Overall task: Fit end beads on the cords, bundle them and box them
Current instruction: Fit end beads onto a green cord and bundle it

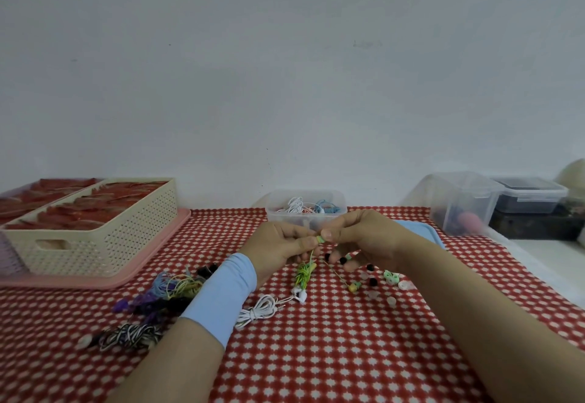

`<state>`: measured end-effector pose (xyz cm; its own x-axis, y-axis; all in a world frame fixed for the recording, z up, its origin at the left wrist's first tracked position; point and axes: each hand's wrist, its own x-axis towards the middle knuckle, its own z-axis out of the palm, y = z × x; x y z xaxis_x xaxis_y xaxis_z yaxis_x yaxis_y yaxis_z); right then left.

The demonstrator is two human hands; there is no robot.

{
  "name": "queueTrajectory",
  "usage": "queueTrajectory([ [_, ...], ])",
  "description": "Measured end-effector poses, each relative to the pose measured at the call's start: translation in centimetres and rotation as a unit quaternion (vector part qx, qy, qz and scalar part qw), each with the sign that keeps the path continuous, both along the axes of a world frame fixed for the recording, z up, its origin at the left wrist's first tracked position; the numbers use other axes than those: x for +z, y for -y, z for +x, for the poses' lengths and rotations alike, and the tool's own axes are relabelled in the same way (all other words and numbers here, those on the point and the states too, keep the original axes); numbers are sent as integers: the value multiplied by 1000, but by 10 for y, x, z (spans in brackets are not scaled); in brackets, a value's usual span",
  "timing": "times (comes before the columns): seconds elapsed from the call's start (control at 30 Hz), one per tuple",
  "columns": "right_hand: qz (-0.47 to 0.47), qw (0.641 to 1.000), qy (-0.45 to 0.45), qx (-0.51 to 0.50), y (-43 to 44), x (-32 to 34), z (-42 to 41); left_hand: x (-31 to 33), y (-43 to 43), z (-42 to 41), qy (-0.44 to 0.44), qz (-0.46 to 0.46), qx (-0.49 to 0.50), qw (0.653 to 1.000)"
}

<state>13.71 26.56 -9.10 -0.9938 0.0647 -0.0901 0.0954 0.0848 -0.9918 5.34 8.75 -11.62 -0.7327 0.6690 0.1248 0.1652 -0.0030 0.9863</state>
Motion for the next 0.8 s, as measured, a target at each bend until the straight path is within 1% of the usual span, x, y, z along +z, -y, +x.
queueTrajectory([
  [0.1,-16,999,-19,-22,3,-2,-2,0,-1,1,15,22,19,999],
  [0.2,-10,998,-48,-40,3,-1,-3,3,-4,1,-15,17,49,999],
  [0.27,5,997,-60,-46,1,-1,-2,3,-5,1,-40,1,67,997],
  [0.4,54,996,-72,-25,0,2,3,2,-4,0,-54,-12,80,995],
  [0.5,97,990,-94,-44,-1,0,2,2,-5,1,-69,-35,87,993],
  [0.6,119,985,-109,-58,-1,-5,-1,1,-6,3,-73,-41,92,992],
  [0.67,112,986,-107,-57,0,-7,-2,1,-7,3,-71,-38,95,992],
  [0.8,56,994,-81,-42,1,-8,-4,1,-5,2,-83,-13,107,991],
])
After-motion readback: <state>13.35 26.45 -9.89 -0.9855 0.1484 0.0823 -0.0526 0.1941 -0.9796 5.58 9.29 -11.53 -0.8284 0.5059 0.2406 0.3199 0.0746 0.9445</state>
